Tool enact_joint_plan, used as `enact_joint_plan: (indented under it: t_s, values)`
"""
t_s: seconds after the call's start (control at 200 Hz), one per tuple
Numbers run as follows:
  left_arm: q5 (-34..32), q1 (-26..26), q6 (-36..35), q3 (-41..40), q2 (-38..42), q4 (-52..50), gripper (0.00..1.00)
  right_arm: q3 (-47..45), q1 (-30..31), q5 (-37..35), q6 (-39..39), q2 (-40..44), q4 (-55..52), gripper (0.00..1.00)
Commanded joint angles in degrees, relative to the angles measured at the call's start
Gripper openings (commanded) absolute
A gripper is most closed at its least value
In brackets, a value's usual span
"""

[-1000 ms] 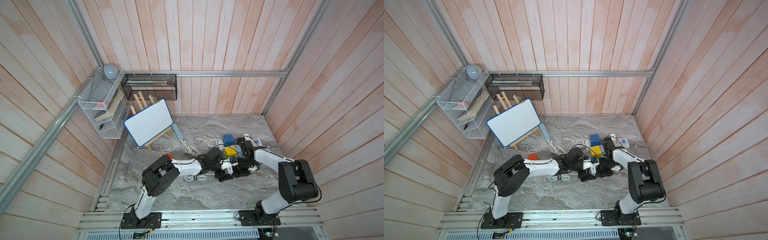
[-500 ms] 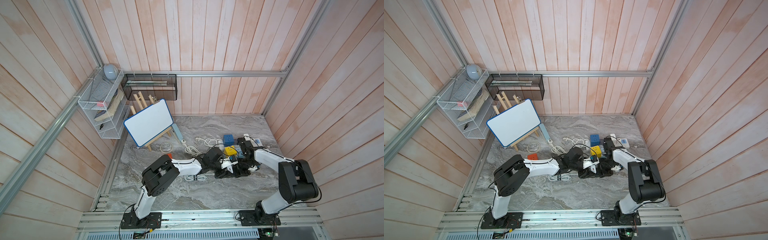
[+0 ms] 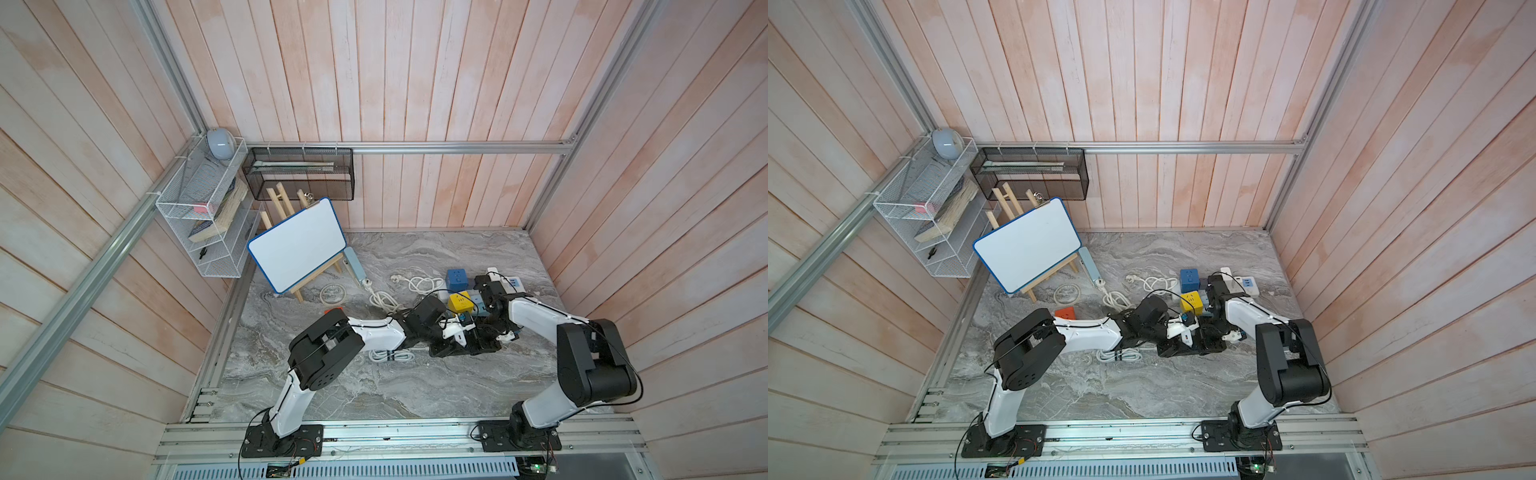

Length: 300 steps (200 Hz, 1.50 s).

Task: Pull the plug off the socket
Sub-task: Remove the plug from the socket.

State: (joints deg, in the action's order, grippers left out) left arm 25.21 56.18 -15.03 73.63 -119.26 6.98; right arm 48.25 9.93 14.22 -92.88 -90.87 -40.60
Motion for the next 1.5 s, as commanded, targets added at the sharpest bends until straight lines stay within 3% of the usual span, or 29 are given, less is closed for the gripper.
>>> enact_joint_plan:
  t_s: [0.0, 0.13, 0.345, 0.795, 1.115, 1.44, 1.495]
  values:
    - [1.6, 0.4, -0.2, 1.6, 0.6, 0.1, 0.46, -0.9, -0.2, -2.2, -0.5, -1.7, -1.8, 0.16]
    - [1.8, 0.6, -1.0, 1.9, 2.2, -0.7, 0.24, -0.8, -0.2, -2.5, -0.6, -1.9, -1.8, 0.01]
    - [2.0, 0.7, -0.3, 1.3, 4.4, -0.5, 0.17, -0.8, -0.2, -3.1, -1.9, -2.0, -2.4, 0.0]
    - [1.2, 0.9, 1.5, 0.7, 7.6, 0.0, 0.14, -0.7, -0.2, -4.3, -2.3, -3.1, -2.7, 0.0]
    - [-2.8, 0.9, 5.4, -1.4, 13.9, -4.0, 0.14, 0.0, -0.3, -4.3, -2.4, -2.8, -1.2, 0.0]
    - [-10.9, -1.0, 16.3, -1.3, 21.1, -22.0, 0.14, -1.6, -0.2, -2.8, -3.3, -1.0, 4.4, 0.0]
    - [-11.5, -3.7, 18.6, -1.9, 22.5, -24.9, 0.14, -1.5, -0.3, -2.7, -3.4, -0.9, 4.7, 0.0]
